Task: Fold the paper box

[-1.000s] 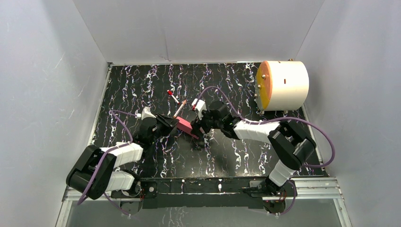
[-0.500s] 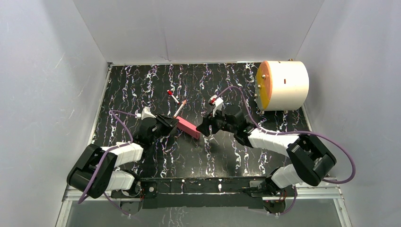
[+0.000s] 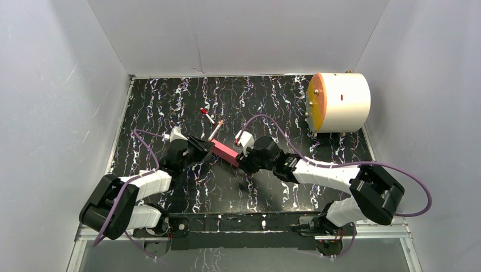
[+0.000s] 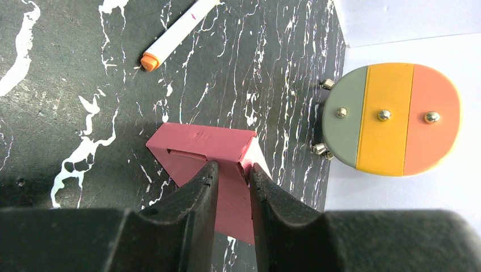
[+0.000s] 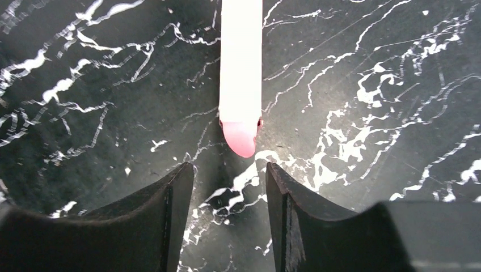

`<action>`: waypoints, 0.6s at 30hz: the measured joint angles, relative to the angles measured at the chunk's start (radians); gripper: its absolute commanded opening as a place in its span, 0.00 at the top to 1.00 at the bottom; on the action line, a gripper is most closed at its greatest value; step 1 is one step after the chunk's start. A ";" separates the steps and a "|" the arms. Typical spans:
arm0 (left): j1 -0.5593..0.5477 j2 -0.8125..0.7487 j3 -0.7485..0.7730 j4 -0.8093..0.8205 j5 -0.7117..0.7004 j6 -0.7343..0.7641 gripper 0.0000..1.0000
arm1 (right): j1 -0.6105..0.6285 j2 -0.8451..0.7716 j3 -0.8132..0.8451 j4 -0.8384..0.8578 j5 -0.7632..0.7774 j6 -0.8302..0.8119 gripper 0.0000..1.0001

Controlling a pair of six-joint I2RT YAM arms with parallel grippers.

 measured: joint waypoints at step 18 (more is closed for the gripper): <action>0.001 -0.016 0.017 -0.050 0.003 0.016 0.75 | 0.116 0.088 0.098 -0.057 0.246 -0.248 0.67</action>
